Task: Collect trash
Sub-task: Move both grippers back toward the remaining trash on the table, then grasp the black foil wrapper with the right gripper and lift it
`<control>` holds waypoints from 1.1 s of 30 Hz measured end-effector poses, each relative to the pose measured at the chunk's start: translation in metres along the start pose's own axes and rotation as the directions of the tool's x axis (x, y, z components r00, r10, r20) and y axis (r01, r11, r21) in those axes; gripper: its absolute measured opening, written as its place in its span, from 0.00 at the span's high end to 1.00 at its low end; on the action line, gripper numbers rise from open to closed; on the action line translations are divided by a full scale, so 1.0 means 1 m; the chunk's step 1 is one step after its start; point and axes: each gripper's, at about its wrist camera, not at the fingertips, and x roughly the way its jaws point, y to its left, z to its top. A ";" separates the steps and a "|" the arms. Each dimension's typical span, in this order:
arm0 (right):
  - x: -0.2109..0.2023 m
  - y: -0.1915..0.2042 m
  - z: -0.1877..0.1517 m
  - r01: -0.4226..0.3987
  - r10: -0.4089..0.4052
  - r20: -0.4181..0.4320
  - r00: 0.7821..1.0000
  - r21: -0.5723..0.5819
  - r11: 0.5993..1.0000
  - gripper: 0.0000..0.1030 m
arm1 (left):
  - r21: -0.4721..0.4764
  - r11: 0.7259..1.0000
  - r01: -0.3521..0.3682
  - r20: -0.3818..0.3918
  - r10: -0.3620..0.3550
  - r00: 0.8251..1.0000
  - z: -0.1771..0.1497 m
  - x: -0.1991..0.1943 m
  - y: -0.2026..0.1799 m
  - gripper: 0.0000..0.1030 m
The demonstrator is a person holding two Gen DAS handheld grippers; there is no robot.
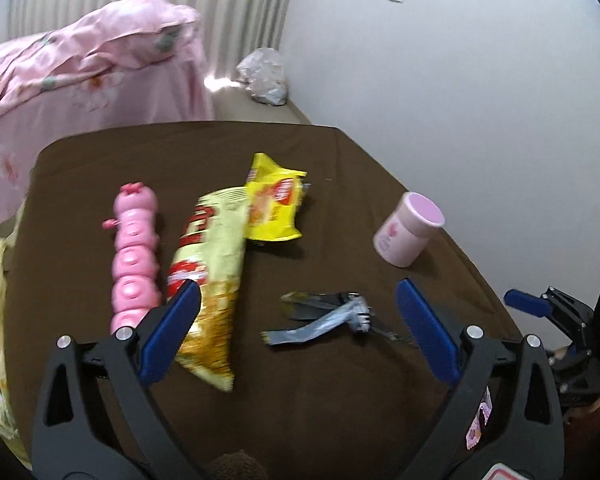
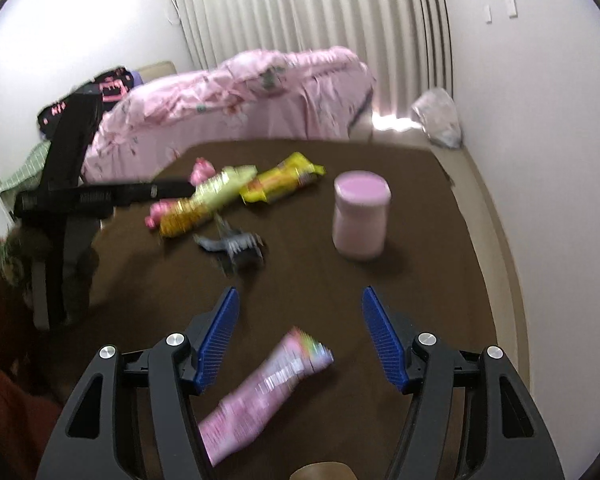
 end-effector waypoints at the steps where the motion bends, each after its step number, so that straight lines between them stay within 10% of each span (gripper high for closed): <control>1: -0.001 -0.002 -0.005 0.008 -0.008 -0.003 1.000 -0.002 1.000 0.41 | 0.038 0.999 -0.002 -0.001 0.002 1.000 0.000 0.003 -0.009 0.09; 20: 0.095 0.046 0.063 -0.138 0.127 -0.085 0.988 -0.139 0.981 0.41 | -0.165 0.946 -0.278 -0.014 0.280 0.960 -0.015 -0.023 0.058 0.18; 28: 0.140 0.054 0.071 -0.216 0.184 -0.248 0.951 -0.111 0.970 0.66 | -0.129 0.948 -0.290 0.007 0.294 0.956 -0.018 -0.033 0.054 0.18; 33: 0.120 0.059 0.066 -0.173 0.135 -0.216 0.967 -0.165 0.971 0.70 | -0.128 0.957 -0.262 0.006 0.264 0.964 -0.020 -0.033 0.051 0.18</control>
